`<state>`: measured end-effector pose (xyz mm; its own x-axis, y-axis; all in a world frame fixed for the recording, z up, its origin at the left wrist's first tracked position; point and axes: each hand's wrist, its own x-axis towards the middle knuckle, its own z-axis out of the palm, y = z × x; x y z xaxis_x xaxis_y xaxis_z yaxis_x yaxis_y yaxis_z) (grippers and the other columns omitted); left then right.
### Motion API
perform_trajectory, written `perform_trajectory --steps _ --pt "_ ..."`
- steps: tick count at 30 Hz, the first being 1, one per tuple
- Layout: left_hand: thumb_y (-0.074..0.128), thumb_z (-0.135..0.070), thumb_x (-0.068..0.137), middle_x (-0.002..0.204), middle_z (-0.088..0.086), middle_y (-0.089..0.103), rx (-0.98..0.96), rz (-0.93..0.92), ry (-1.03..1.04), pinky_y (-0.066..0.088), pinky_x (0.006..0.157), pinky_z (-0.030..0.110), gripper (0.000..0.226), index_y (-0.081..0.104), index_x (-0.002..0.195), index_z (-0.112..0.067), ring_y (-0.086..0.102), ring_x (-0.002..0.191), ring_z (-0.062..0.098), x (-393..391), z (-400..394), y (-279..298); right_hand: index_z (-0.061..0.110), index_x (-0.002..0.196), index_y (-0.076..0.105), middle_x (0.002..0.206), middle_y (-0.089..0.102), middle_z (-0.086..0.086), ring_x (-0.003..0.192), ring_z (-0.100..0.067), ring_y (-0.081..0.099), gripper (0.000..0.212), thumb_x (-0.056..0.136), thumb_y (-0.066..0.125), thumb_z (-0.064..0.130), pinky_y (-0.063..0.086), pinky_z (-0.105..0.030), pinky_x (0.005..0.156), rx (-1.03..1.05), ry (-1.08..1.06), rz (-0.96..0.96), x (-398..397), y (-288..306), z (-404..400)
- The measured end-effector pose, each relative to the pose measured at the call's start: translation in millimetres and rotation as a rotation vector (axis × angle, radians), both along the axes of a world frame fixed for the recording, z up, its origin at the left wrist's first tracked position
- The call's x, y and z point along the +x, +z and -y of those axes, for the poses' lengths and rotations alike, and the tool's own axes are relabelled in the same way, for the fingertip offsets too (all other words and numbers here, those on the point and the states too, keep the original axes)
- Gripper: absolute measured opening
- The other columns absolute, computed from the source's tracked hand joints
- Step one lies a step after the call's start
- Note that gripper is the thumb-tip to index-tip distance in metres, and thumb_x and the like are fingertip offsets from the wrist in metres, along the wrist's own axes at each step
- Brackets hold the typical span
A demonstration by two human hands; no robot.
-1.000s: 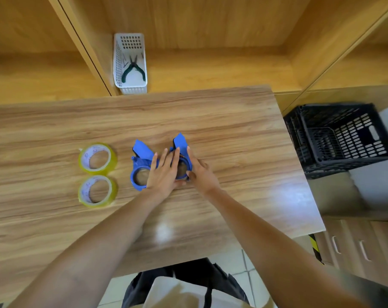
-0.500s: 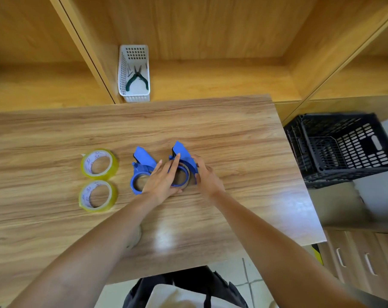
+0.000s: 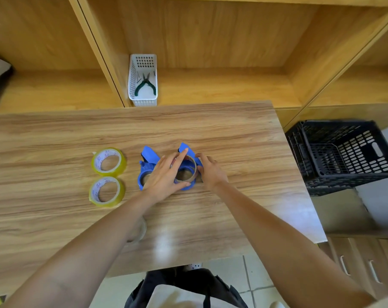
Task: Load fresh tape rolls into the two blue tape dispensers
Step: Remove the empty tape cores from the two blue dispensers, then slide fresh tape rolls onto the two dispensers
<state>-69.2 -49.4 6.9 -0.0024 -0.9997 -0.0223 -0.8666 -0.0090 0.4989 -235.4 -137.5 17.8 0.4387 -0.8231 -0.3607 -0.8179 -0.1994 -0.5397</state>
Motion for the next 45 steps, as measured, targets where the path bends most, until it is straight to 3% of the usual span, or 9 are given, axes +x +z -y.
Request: perform_trajectory --steps 5,10,15,20,26,32,36,41,45 --pt "0.075 -0.048 0.078 0.149 0.0 0.038 -0.053 -0.01 0.018 0.026 0.117 0.039 0.102 0.014 0.157 -0.023 0.039 0.133 0.022 10 -20 14 0.017 0.136 0.047 0.138 0.051 -0.007 0.13 -0.029 0.041 0.037 0.103 0.04 0.032 0.041 -0.043 0.098 -0.06 -0.091 0.116 8 1 -16" --pt "0.078 -0.046 0.076 0.148 0.006 0.04 -0.106 -0.034 0.09 0.037 0.111 0.042 0.099 0.023 0.155 -0.022 0.041 0.134 0.024 27 -62 21 0.016 0.115 0.061 0.112 0.065 -0.007 0.109 -0.028 0.057 0.028 0.102 0.04 0.03 0.047 -0.042 0.091 -0.16 -0.028 0.288 19 -5 -48" --pt "0.071 -0.056 0.074 0.14 0.01 0.046 -0.088 -0.037 0.108 0.043 0.105 0.044 0.093 0.033 0.15 -0.018 0.048 0.128 0.029 40 -112 11 0.019 0.11 0.061 0.106 0.067 -0.003 0.103 -0.024 0.06 0.025 0.102 0.039 0.028 0.047 -0.039 0.086 -0.198 0.034 0.313 31 -12 -76" --pt "0.077 -0.051 0.069 0.137 0.007 0.047 -0.019 -0.054 0.146 0.045 0.102 0.041 0.091 0.041 0.146 -0.018 0.048 0.126 0.023 48 -163 -1 0.018 0.11 0.059 0.106 0.064 -0.003 0.1 -0.024 0.06 0.021 0.102 0.039 0.02 0.047 -0.039 0.083 -0.144 0.062 0.315 48 -16 -100" --pt "0.072 -0.056 0.071 0.14 -0.001 0.034 0.136 -0.063 0.219 0.039 0.106 0.034 0.1 0.021 0.154 -0.03 0.044 0.126 0.023 57 -200 -9 0.015 0.097 0.06 0.098 0.067 0.0 0.09 -0.021 0.059 0.024 0.101 0.037 0.018 0.041 -0.034 0.07 -0.104 0.062 0.266 60 -12 -116" --pt "0.073 -0.05 0.077 0.148 0.0 0.028 0.207 -0.055 0.209 0.032 0.109 0.029 0.1 0.016 0.156 -0.026 0.038 0.132 0.021 55 -204 -3 0.019 0.087 0.054 0.096 0.066 0.001 0.086 -0.021 0.059 0.024 0.1 0.034 0.019 0.048 -0.038 0.072 -0.103 0.079 0.184 61 -13 -121" --pt "0.073 -0.053 0.076 0.149 -0.001 0.027 0.198 -0.05 0.208 0.035 0.11 0.032 0.1 0.018 0.155 -0.026 0.04 0.133 0.023 55 -201 -7 0.018 0.086 0.05 0.089 0.064 0.0 0.079 -0.022 0.058 0.025 0.101 0.031 0.027 0.047 -0.039 0.069 -0.108 0.093 0.135 59 -9 -122" --pt "0.064 -0.071 0.065 0.146 -0.007 0.022 0.265 -0.012 0.224 0.036 0.112 0.043 0.106 0.01 0.152 -0.043 0.038 0.134 0.023 60 -201 -11 0.019 0.083 0.044 0.074 0.058 -0.004 0.067 -0.024 0.052 0.027 0.102 0.031 0.032 0.042 -0.036 0.06 -0.131 0.104 0.062 59 -6 -120" --pt "0.057 -0.07 0.079 0.152 -0.008 0.022 0.208 -0.047 0.235 0.029 0.115 0.044 0.09 0.007 0.151 -0.049 0.032 0.139 0.022 60 -196 -1 0.015 0.078 0.05 0.069 0.057 -0.004 0.065 -0.026 0.055 0.031 0.099 0.032 0.03 0.039 -0.033 0.055 -0.114 0.096 0.013 59 -6 -115"
